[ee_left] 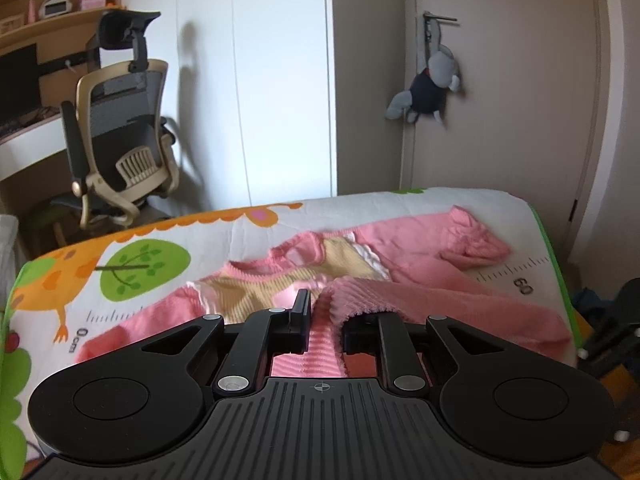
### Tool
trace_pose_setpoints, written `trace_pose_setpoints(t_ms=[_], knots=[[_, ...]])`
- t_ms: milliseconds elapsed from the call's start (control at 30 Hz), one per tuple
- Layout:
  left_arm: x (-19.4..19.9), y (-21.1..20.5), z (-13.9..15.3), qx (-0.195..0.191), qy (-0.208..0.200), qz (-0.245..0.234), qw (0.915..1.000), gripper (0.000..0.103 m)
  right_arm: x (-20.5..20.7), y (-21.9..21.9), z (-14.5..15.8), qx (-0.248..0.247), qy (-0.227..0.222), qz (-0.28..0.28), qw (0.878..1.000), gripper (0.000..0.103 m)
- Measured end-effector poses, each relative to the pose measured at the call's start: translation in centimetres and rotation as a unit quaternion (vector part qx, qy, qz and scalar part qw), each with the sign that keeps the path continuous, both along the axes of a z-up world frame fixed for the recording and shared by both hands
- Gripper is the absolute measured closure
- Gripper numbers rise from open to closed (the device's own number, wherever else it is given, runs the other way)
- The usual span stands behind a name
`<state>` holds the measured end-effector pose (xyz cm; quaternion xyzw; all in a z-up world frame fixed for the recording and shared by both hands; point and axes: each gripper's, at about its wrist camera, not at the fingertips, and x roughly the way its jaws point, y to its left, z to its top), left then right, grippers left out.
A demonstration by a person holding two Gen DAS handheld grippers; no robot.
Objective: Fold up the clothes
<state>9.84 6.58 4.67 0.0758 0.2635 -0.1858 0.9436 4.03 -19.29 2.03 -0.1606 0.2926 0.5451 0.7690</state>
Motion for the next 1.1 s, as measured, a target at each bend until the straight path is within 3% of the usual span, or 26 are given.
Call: trace_pose_setpoints(t_ms=[100, 133, 233, 267, 367, 433, 533, 600, 700, 767, 967, 1100], knots=[[-2.5, 0.4, -0.6, 0.012, 0.008, -0.017, 0.9998, 0.086, -2.2, -0.8, 0.6, 0.006, -0.013, 0.064, 0.998, 0.097], [-3.4, 0.6, -0.9, 0.018, 0.012, -0.023, 0.9995, 0.085, -2.6, -1.0, 0.9, 0.009, -0.025, 0.066, 0.997, 0.091], [-5.9, 1.0, -2.5, 0.041, 0.035, -0.032, 0.9980, 0.081, -2.3, -1.6, 1.6, 0.009, -0.068, 0.021, 0.997, 0.057], [-6.5, 1.1, -3.1, 0.050, 0.043, -0.036, 0.9972, 0.079, -1.8, -1.7, 1.6, -0.001, -0.083, -0.001, 0.997, 0.051], [-8.0, 1.4, -5.0, 0.071, 0.070, -0.047, 0.9939, 0.070, 0.2, -2.0, 0.5, -0.043, -0.112, -0.065, 0.991, 0.050], [-8.6, 1.6, -6.2, 0.080, 0.097, -0.059, 0.9903, 0.067, 1.8, -2.4, -0.7, -0.060, -0.098, -0.098, 0.988, 0.050], [-9.0, 2.0, -7.6, 0.099, 0.133, -0.076, 0.9832, 0.056, 4.6, -4.5, -3.0, -0.089, -0.031, -0.129, 0.987, 0.050], [-9.3, 2.6, -8.1, 0.096, 0.146, -0.078, 0.9815, 0.050, 5.9, -5.9, -4.1, -0.097, 0.017, -0.131, 0.986, 0.041], [-9.1, 4.6, -6.9, 0.043, 0.151, -0.071, 0.9851, 0.034, 6.7, -7.8, -4.1, -0.096, 0.047, -0.124, 0.987, 0.041], [-8.7, 6.0, -5.6, 0.000, 0.143, -0.059, 0.9880, 0.016, 6.3, -8.2, -3.1, -0.096, 0.037, -0.115, 0.988, 0.040], [-4.7, 7.5, -2.5, -0.121, 0.095, -0.019, 0.9880, 0.008, 8.7, -6.6, -0.9, -0.057, 0.011, -0.150, 0.987, 0.027], [0.7, 6.9, -3.3, -0.197, 0.104, 0.028, 0.9745, 0.007, 11.9, -3.1, -0.6, -0.045, 0.007, -0.177, 0.983, 0.027]])
